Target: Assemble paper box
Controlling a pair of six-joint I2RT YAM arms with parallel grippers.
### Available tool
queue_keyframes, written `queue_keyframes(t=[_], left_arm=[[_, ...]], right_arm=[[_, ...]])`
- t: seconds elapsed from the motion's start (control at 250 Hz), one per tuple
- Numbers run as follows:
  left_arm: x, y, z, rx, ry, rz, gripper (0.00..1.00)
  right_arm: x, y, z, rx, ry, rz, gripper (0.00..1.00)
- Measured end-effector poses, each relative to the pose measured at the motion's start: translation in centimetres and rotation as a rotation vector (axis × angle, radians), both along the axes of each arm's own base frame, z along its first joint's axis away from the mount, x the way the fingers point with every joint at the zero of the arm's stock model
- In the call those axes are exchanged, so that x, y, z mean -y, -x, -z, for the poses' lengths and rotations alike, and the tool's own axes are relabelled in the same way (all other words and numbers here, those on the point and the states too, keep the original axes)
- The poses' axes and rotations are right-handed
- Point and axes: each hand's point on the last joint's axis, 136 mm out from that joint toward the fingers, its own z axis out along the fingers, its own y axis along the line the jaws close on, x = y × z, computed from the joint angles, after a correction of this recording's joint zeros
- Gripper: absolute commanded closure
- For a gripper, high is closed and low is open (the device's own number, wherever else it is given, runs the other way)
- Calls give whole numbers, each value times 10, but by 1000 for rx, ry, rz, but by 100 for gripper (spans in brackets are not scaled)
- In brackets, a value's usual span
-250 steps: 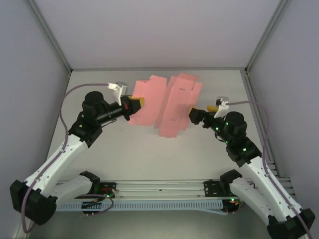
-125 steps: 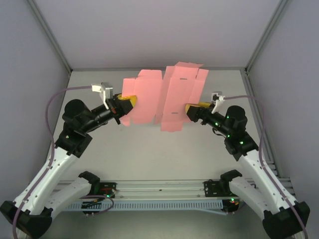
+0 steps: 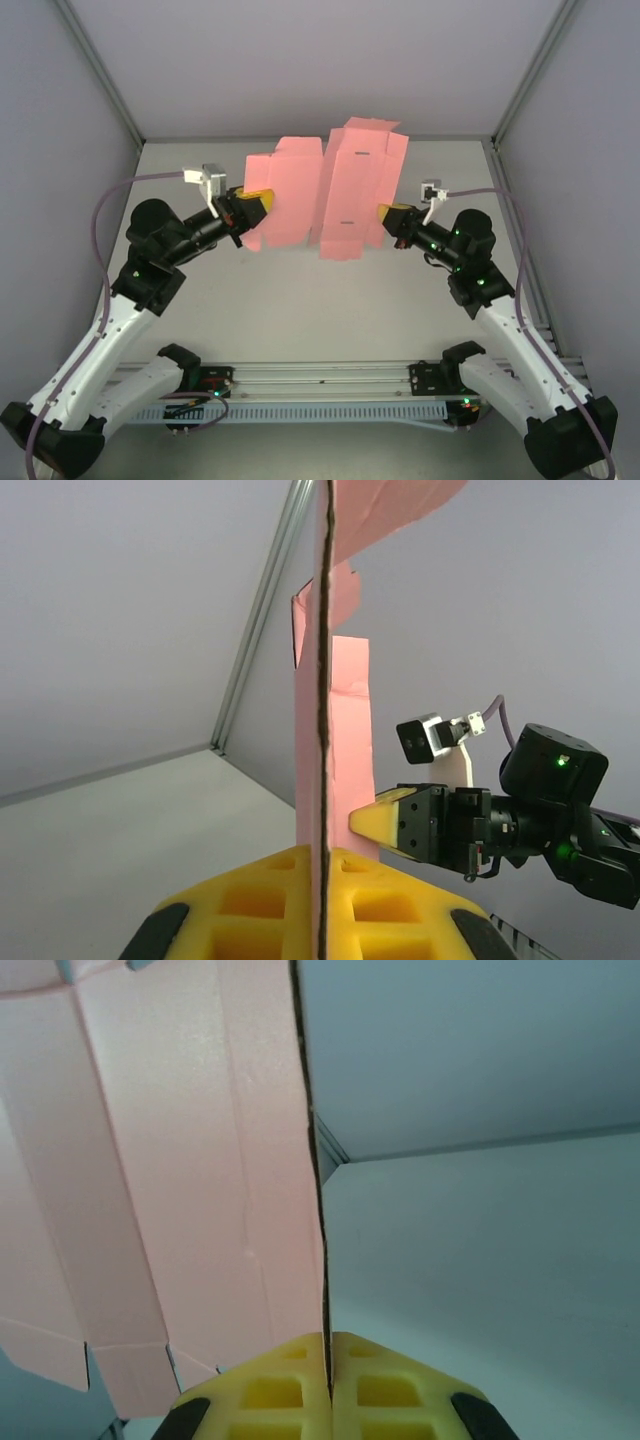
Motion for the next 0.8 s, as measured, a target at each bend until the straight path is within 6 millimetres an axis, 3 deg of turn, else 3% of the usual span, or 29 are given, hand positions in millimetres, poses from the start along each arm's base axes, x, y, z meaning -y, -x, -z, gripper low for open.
queue_keyframes(t=[0.024,0.104,0.18,0.236,0.531,0.671,0.803], left_arm=[[0,-1,0,-1,0,-3,100],[-1,-4,2,-6,-3,-18,78],[-3,-9,8,-22,-11,-45,28],[-5,-15,17,-53,-25,-76,1],[-36,-58,100,-318,-209,-376,0],[-53,-67,135,-403,-300,-488,0],[-66,-70,154,-450,-353,-563,0]], right_arm=[[0,0,0,5,4,0,100],[1,0,1,14,19,2,100],[1,0,5,17,41,3,100],[2,-1,9,21,63,7,100],[11,-11,47,2,282,48,100],[13,-19,75,-35,432,21,100],[18,-29,104,-96,604,-1,100]])
